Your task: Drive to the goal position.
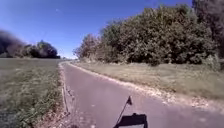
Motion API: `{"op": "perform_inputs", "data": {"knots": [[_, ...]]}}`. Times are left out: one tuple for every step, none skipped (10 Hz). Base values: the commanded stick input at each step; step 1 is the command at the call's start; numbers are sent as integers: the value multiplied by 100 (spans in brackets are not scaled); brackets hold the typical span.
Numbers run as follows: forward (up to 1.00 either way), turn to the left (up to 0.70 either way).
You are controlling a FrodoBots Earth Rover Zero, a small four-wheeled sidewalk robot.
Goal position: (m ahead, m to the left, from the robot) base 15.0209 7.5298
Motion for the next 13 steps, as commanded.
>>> {"op": "perform_inputs", "data": {"knots": [[70, 32], [70, 24], [70, 4], [70, 3], [70, 2], [70, 3], [70, 2], [70, 2], [70, 3], [70, 21], [70, 33], [70, 35], [70, 2]]}}
